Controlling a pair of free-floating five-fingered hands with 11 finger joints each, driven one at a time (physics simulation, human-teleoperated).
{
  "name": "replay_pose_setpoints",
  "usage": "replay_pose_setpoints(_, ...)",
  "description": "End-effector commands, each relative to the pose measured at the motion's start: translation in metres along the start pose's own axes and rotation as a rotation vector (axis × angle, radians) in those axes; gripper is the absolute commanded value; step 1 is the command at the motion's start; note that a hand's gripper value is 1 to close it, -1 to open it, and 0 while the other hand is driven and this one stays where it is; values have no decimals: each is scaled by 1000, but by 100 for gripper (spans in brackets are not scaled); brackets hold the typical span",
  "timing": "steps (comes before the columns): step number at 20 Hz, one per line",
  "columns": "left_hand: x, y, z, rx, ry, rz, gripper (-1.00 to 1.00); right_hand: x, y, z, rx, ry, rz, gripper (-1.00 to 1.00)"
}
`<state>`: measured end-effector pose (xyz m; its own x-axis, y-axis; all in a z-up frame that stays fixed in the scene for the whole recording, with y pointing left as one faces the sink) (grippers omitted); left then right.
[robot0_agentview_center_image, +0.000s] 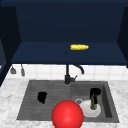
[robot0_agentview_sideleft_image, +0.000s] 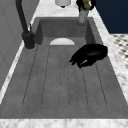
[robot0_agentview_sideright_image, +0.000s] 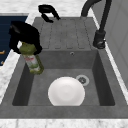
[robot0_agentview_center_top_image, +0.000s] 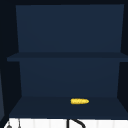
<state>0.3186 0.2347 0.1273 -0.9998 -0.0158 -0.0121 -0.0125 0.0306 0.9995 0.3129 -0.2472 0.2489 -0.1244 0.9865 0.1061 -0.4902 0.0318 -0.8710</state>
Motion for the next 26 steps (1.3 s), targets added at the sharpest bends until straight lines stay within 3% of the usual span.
replay_pose_setpoints(1, 0, 0, 0, 0, 0, 0, 0, -9, -23, 25, -54, 17, -18, 100)
replay_pose_setpoints(9, 0, 0, 0, 0, 0, 0, 0, -25, -69, 73, -35, 37, -38, 100)
replay_pose_setpoints(16, 0, 0, 0, 0, 0, 0, 0, -55, -113, 111, -7, 32, -21, 100)
replay_pose_setpoints(21, 0, 0, 0, 0, 0, 0, 0, -88, -120, 126, -36, 13, 26, 100)
replay_pose_setpoints(26, 0, 0, 0, 0, 0, 0, 0, -123, -126, 143, -20, 7, 6, 100)
